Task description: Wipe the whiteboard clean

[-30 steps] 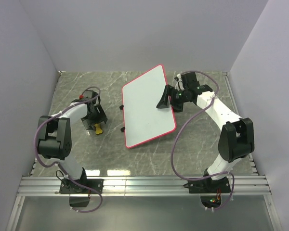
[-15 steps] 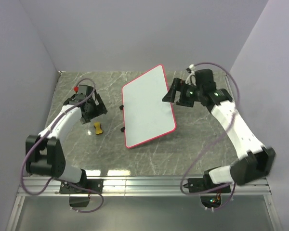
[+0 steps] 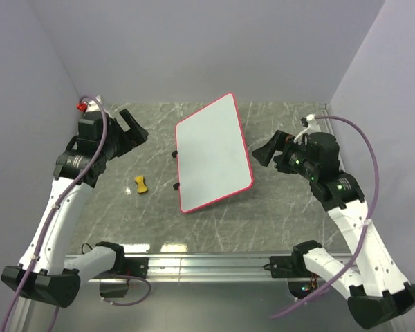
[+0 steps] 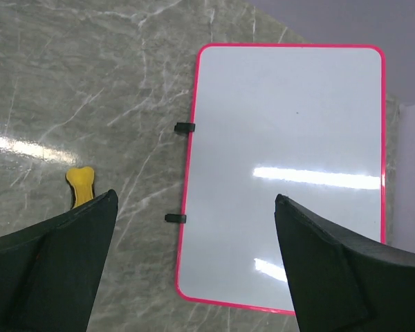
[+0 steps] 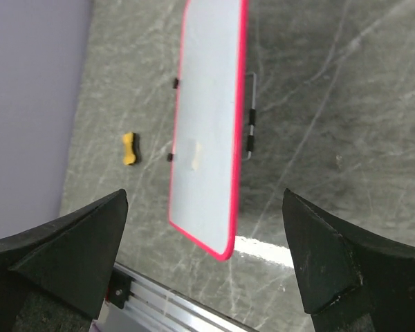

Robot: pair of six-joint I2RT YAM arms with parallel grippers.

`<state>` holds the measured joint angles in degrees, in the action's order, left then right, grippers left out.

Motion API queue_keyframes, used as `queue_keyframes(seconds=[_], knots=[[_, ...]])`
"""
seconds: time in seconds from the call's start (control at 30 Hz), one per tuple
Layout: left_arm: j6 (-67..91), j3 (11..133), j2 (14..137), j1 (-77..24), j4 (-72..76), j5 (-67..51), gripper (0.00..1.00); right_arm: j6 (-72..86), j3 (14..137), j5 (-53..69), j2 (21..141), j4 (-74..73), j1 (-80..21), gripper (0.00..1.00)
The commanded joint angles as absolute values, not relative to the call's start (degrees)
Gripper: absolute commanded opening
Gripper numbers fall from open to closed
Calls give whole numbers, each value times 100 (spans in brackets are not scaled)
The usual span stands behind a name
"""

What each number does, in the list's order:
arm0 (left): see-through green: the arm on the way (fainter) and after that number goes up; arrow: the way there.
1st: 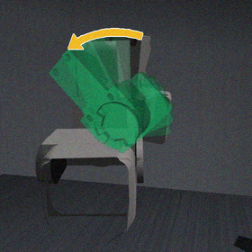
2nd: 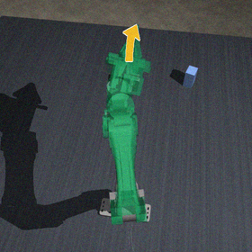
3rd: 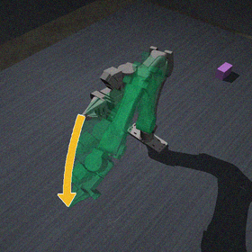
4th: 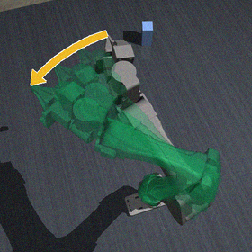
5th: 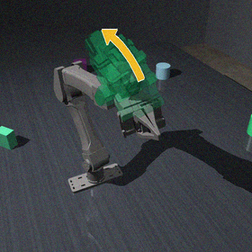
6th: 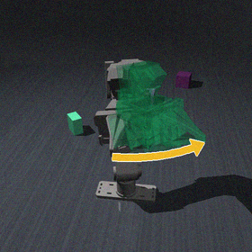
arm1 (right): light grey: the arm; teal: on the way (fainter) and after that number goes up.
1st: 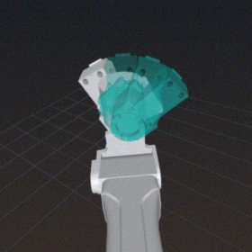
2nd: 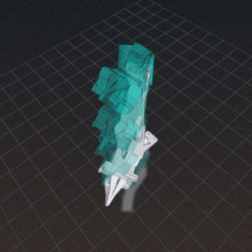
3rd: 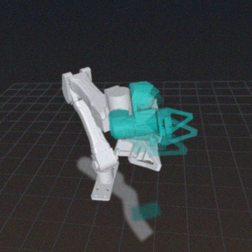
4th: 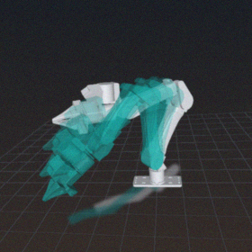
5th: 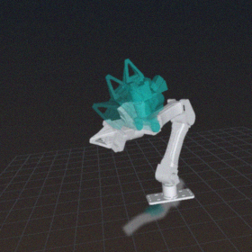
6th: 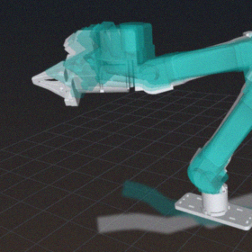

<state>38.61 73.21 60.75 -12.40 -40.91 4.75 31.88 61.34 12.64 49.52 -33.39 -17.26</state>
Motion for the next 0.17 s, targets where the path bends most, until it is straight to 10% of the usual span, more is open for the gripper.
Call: queue_keyframes(seconds=[0.0, 0.13], knots=[[3710, 7760, 6214, -1309, -4517, 492, 100, 3199, 6074, 1063, 5054, -3305, -1723, 100], [3490, 8382, 6433, -1502, -4859, 1097, 100, 3243, 6029, 1239, 5010, -3120, -1731, 100]])
